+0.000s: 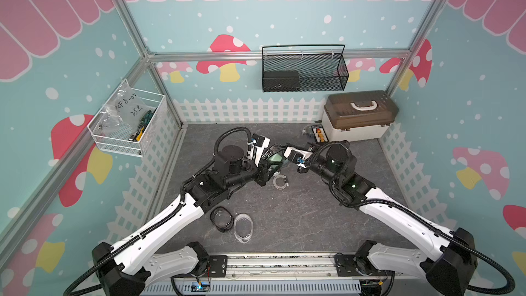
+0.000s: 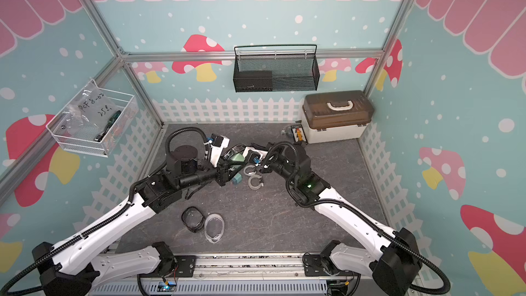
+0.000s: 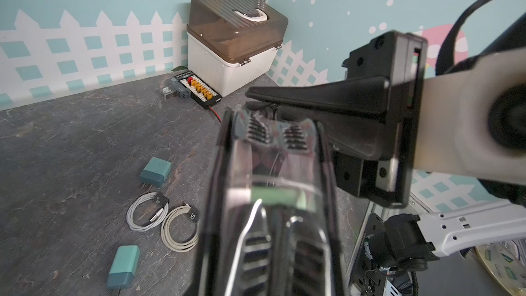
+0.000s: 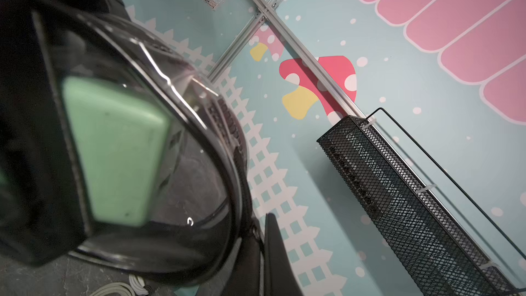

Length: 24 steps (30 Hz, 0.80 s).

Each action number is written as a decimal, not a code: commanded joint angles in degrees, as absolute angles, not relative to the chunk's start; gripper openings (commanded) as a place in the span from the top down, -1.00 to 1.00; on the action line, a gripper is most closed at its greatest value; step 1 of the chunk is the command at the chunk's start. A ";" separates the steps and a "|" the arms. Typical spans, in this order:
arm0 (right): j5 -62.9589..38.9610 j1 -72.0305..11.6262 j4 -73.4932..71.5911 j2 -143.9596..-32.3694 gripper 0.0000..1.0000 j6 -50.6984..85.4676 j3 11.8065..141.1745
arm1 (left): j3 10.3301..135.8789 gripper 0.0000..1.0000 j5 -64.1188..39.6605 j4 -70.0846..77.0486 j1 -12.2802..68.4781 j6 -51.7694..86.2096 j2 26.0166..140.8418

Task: Pack away charging kits
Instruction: Zip the zipper on the storage bag.

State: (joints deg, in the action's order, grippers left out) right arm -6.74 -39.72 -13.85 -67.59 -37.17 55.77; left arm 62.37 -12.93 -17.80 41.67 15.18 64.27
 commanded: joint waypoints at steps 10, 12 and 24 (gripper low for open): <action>-8.14 -38.42 -16.36 -67.74 1.00 -45.45 66.51 | 62.02 1.00 -6.07 -29.89 43.42 14.77 68.46; -8.92 -38.45 -19.36 -66.74 1.00 -47.71 63.91 | 61.64 1.00 -6.15 -29.75 43.42 14.78 67.82; -23.02 -38.71 -19.86 -60.28 1.00 -55.35 56.12 | 62.65 1.00 -6.00 -29.77 43.33 15.12 68.29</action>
State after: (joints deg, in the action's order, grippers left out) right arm -15.09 -38.13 -10.76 -63.75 -52.07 54.57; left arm 64.10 -8.43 -21.21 44.07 14.72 66.54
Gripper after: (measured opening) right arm 0.048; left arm 0.304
